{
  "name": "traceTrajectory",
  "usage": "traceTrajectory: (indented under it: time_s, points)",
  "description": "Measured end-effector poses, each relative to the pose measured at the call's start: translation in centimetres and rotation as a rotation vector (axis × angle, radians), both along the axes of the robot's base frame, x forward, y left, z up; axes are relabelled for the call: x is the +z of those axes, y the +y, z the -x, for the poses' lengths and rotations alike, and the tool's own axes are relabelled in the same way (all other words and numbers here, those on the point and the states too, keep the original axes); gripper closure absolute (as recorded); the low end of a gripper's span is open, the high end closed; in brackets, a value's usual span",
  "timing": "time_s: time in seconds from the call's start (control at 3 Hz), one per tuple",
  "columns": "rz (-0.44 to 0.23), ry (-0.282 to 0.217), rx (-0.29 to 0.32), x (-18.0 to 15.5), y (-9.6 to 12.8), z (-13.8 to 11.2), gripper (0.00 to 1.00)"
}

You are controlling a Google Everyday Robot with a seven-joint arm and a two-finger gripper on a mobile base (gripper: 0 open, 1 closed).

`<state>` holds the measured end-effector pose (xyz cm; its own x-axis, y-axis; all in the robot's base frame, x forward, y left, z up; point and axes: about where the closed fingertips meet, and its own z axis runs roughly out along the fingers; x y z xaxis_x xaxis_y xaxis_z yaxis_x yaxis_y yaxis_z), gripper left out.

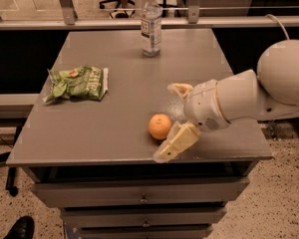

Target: Pick orange

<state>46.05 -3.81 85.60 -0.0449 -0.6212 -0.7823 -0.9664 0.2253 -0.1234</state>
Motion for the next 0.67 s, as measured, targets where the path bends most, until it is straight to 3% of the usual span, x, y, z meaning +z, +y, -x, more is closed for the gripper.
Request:
traceTrajectory:
  time_s: [0.33, 0.67]
  points:
    - [-0.029, -0.002, 0.003, -1.32, 0.69, -0.60, 0.00]
    - [-0.038, -0.015, -0.002, -1.74, 0.38, -1.19, 0.16]
